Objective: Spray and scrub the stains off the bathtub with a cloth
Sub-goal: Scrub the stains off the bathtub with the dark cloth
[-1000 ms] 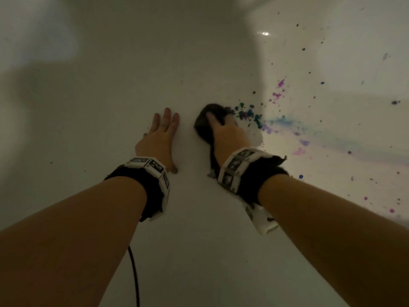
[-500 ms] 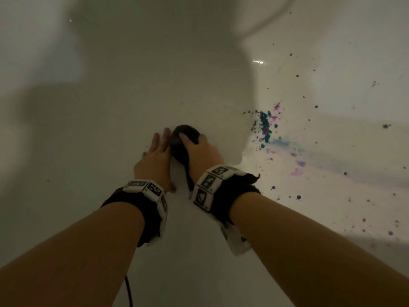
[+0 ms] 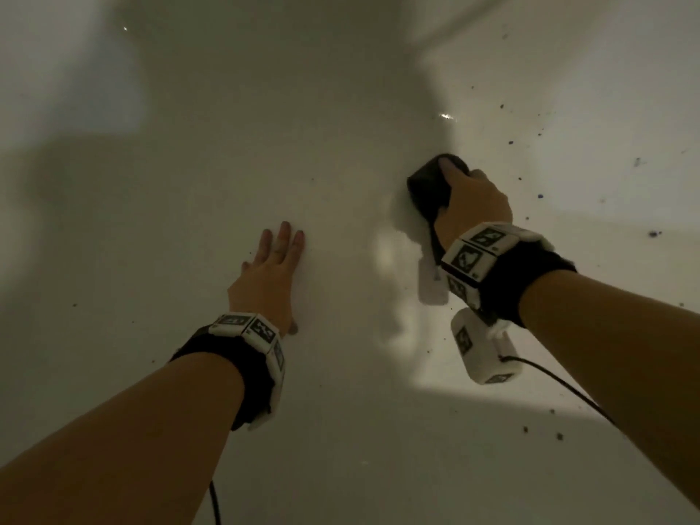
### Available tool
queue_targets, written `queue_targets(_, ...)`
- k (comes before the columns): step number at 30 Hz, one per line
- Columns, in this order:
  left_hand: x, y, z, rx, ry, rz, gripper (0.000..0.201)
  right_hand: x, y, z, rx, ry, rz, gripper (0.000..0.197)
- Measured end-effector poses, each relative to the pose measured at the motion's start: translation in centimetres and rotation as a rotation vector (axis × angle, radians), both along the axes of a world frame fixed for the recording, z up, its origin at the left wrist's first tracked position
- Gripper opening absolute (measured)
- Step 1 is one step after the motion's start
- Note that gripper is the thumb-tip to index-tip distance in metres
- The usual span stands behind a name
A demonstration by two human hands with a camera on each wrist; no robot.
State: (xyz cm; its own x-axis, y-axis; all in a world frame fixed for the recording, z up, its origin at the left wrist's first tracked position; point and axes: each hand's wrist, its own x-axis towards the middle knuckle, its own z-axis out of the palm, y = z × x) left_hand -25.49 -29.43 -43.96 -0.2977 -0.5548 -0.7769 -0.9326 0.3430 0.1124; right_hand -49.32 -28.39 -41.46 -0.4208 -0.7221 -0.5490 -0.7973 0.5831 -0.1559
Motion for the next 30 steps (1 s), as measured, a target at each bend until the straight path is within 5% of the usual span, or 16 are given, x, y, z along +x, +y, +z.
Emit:
queue_targets(6,0.0,0.1,0.1,-0.012,0.021,0.004,0.127,4.9,-9.2,2.5,-0.420,0.090,0.411,0.060)
queue_targets(11,0.1,0.3,-0.5,-0.051,0.045,0.023,0.119,7.7,-14.2,0.1,-0.016,0.060,0.712,0.044)
queue_targets(13,0.2,0.2,-0.5,-0.045,0.040,0.018,0.119,7.9,-12.8,-1.1,0.047,0.059,0.734,0.051)
queue_targets(19,0.1,0.2,0.0,-0.031,0.027,0.004,0.118,7.1,-2.9,-2.6,-0.205,0.025,0.946,0.045)
queue_targets(22,0.0,0.2,0.1,-0.009,0.024,0.019,0.124,4.6,1.1,-2.3,-0.107,-0.116,1.032,0.048)
queue_targets(25,-0.1,0.2,0.3,-0.001,0.033,0.034,0.127,0.2,2.6,-0.3,-0.380,-0.089,0.774,0.045)
queue_targets(29,-0.2,0.2,0.5,0.008,0.041,0.070,0.128,-6.7,-1.7,2.1,-0.721,-0.101,-0.057,0.030)
queue_targets(30,-0.2,0.2,0.5,0.005,0.044,0.073,0.128,-8.1,-3.0,2.7,-0.746,-0.071,-0.141,0.034)
